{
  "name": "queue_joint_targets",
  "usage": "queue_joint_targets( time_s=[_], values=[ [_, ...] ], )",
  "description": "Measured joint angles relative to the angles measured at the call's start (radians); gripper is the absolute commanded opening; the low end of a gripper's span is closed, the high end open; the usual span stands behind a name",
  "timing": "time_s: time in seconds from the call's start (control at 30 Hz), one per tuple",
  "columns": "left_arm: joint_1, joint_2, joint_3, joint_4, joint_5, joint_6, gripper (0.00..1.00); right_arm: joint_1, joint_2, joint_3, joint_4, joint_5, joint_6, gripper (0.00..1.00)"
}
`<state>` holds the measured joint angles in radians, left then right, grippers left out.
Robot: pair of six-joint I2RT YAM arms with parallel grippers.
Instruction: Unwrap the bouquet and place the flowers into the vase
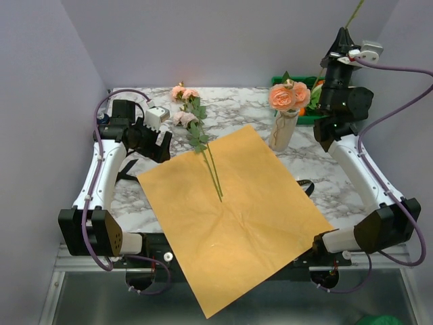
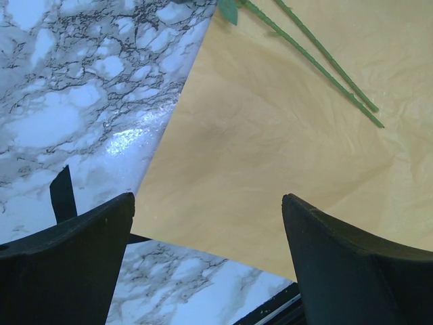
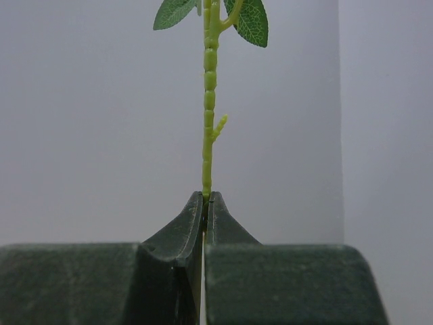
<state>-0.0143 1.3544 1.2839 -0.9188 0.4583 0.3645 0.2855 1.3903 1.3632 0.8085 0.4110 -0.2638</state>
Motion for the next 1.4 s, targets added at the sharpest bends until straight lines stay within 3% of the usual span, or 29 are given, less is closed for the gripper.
queue_joint_targets(
  time_s=[0.43,1.1,1.23,1.33,1.4],
  values=[
    [0.000,0.019,0.003,-0.004,0.003,0.019,0.99,-0.005,0.088,-0.014,0.109,-0.007,0.044,0.01],
    [0.000,0.019,0.013,-0.029,0.003,0.039,0.99,-0.006,0.075,-0.244,0.180,-0.051,0.067,0.01],
    [0.000,0.019,0.017,-0.030,0.006,0.039,0.99,-0.005,0.037,-0.291,0.131,-0.071,0.093,0.41],
    [0.000,0.019,0.017,-0.030,0.010,0.039,0.99,-0.005,-0.011,-0.297,0.053,-0.092,0.119,0.61],
    [0.000,0.019,0.017,-0.030,0.013,0.038,0.99,-0.005,-0.061,-0.307,-0.003,-0.102,0.143,0.64]
  ],
)
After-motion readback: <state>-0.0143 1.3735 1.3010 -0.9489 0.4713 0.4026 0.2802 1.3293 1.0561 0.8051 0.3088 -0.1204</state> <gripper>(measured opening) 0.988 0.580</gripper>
